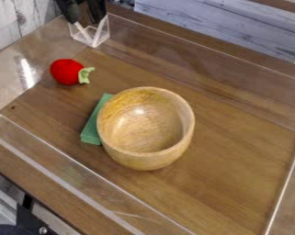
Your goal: Move the red object to the left side of the table
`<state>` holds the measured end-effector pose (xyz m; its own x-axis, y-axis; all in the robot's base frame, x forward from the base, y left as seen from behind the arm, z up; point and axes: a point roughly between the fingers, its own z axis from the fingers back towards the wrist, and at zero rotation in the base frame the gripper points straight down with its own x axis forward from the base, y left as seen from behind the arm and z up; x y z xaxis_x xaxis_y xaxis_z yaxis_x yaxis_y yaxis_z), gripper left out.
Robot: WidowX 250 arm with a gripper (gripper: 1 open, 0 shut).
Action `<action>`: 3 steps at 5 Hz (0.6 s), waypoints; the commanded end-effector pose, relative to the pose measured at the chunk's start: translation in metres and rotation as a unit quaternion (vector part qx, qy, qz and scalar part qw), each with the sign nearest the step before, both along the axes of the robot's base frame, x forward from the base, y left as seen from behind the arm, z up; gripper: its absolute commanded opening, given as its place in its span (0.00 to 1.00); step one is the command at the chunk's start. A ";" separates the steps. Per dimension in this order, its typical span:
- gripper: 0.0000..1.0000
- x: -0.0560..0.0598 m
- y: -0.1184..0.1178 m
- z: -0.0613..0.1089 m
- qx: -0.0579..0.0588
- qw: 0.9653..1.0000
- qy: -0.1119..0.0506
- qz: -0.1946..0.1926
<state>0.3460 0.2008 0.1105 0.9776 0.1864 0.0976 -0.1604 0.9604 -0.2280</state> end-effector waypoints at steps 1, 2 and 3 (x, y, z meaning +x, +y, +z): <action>1.00 -0.004 0.006 0.024 0.018 0.999 -0.027 0.015; 1.00 0.003 0.000 0.028 0.016 0.999 -0.027 -0.014; 1.00 0.010 -0.007 0.033 0.013 0.999 -0.026 -0.042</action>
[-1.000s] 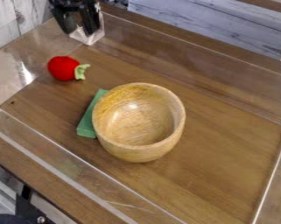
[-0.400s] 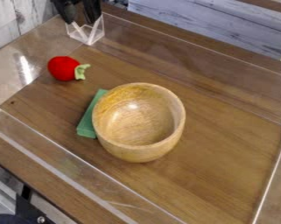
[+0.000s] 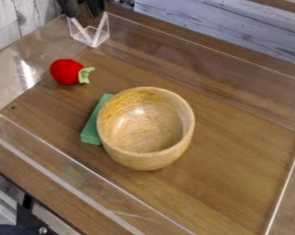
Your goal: Move the red object to the left side of the table
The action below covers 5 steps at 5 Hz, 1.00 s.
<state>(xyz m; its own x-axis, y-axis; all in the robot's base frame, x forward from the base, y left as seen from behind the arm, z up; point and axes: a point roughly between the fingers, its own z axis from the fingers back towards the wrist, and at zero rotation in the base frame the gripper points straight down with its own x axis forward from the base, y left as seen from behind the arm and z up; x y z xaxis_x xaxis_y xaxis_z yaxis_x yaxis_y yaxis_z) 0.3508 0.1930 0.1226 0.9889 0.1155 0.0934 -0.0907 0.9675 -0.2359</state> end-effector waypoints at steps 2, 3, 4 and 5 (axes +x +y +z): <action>0.00 0.022 0.011 0.000 0.023 0.999 -0.026 -0.035; 0.00 0.022 0.019 -0.020 0.028 0.998 -0.025 -0.040; 0.00 0.018 0.020 -0.020 0.032 0.999 -0.024 -0.021; 1.00 0.019 0.016 -0.024 0.027 0.998 -0.021 -0.046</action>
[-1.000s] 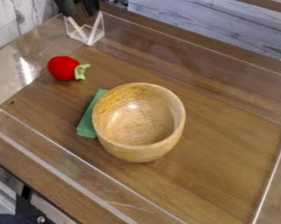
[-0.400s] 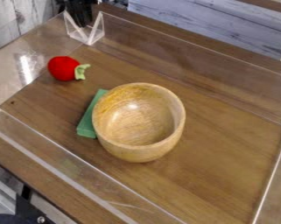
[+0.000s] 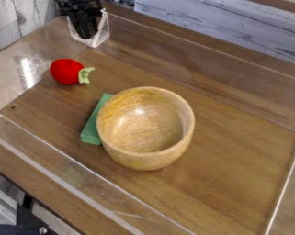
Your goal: Move the red object to the left side of the table
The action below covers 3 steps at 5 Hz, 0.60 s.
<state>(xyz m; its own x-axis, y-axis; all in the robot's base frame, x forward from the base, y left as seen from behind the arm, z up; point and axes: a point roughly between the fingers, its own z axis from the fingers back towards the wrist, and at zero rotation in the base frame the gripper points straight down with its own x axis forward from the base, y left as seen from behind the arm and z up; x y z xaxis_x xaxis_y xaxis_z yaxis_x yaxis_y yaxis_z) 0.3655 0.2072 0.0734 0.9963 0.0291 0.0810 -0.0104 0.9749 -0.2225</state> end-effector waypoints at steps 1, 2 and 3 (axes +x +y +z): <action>1.00 0.005 -0.001 0.022 0.013 0.999 -0.027 -0.026; 1.00 0.004 -0.012 0.026 0.003 1.000 -0.025 -0.018; 1.00 0.003 -0.025 0.033 -0.004 1.000 -0.027 -0.013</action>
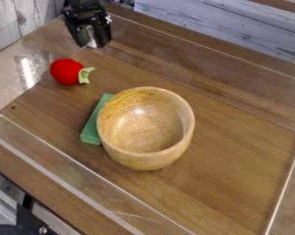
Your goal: Move the red object to the left side of the table
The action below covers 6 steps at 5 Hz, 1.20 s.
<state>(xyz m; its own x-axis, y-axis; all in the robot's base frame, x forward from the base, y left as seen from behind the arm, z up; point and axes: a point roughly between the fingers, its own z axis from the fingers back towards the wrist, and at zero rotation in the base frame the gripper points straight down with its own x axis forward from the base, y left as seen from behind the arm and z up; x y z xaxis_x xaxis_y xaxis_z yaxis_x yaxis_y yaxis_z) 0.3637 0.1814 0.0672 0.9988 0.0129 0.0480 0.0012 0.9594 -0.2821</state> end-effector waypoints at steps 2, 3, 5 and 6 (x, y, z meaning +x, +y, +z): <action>1.00 0.011 -0.017 0.062 0.014 0.999 -0.045 -0.012; 1.00 0.010 -0.031 0.065 0.010 0.999 -0.050 -0.017; 1.00 0.006 -0.047 0.064 0.008 0.998 -0.050 -0.035; 1.00 0.006 -0.051 0.061 0.006 0.998 -0.046 -0.043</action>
<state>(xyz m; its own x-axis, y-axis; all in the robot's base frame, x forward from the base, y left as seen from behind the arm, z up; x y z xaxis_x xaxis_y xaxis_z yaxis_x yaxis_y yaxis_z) 0.3679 0.1321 0.0959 0.9959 -0.0630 0.0651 0.0803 0.9473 -0.3100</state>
